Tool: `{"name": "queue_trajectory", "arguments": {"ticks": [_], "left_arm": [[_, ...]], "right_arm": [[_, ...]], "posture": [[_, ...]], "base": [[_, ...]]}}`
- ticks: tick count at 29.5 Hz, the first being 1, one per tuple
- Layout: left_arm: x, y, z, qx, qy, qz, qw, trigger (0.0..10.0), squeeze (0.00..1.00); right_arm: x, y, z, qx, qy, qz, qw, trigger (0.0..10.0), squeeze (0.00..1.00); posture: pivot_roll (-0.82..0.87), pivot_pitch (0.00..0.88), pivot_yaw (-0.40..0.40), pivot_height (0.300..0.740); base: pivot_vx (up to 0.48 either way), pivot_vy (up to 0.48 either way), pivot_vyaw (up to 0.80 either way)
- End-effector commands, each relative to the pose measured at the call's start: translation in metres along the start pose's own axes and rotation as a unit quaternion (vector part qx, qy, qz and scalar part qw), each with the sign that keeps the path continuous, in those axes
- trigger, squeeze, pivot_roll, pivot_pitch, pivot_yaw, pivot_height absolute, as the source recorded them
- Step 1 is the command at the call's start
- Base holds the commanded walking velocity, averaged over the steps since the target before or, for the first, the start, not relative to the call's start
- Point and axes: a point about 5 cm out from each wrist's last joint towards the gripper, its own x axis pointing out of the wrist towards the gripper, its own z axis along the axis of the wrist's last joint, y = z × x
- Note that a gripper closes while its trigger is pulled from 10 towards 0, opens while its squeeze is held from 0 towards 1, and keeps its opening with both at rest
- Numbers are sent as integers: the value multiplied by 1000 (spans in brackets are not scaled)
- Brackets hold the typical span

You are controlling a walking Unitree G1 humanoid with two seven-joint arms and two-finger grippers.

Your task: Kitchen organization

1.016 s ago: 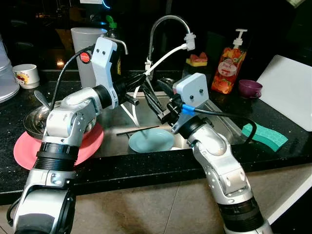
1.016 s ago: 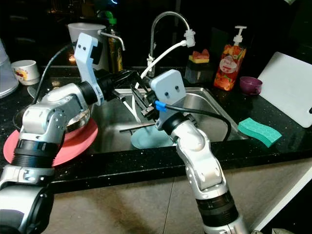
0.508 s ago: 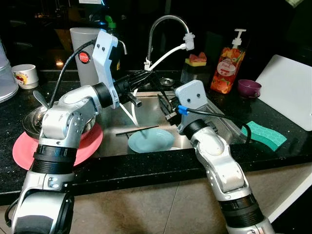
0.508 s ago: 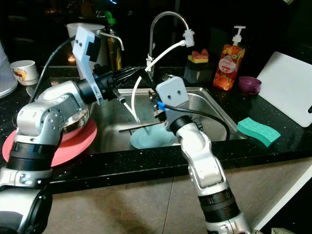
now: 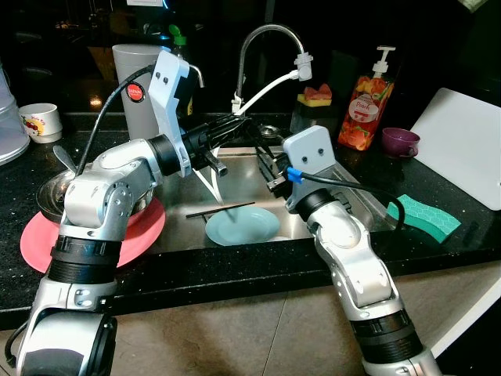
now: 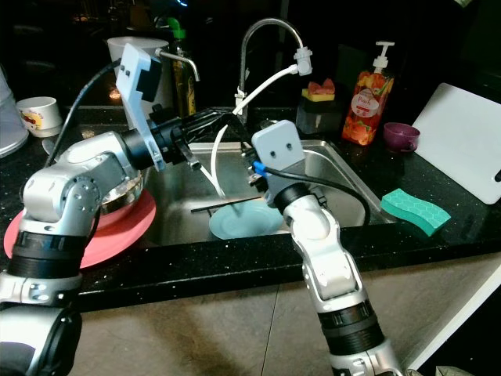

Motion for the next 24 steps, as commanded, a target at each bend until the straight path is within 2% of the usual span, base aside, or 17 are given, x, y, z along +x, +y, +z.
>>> {"name": "queue_trajectory", "arguments": {"ticks": [1,2,3,17,18,21,22,24], "left_arm": [[0,-5,4,5,-3,-15,1000,10000,0],[0,-5,4,6,-4,-16,1000,10000,0],[0,-5,5,6,-4,-16,1000,10000,0],[-1,-3,0,6,4,-3,1000,10000,0],[-1,-2,-2,5,4,7,1000,10000,0],[-1,-1,-4,4,3,20,1000,10000,0],[-2,-4,-8,-3,5,11,1000,10000,1000],[-3,-6,-9,-6,6,6,1000,10000,1000]], "right_arm": [[-1,4,-5,2,8,8,1000,3843,0],[-1,3,-6,4,9,8,1000,431,0],[-1,3,-6,5,10,7,1000,0,0],[-1,1,-7,21,9,1,1000,0,0],[-1,0,-7,23,10,-3,1000,10000,0],[0,-1,-8,26,12,-9,1000,10000,0],[0,-2,-9,31,15,-14,999,10000,0],[0,-2,-9,33,15,-17,999,10000,0]], "posture": [[30,64,-57,740],[31,66,-55,740],[31,66,-55,740],[29,67,-56,740],[29,69,-57,740],[29,69,-57,740],[29,69,-57,740],[27,71,-61,740]], "base": [[0,0,0],[0,0,0],[0,0,0],[0,0,0],[0,0,0],[0,0,0],[0,0,0],[0,0,0]]}}
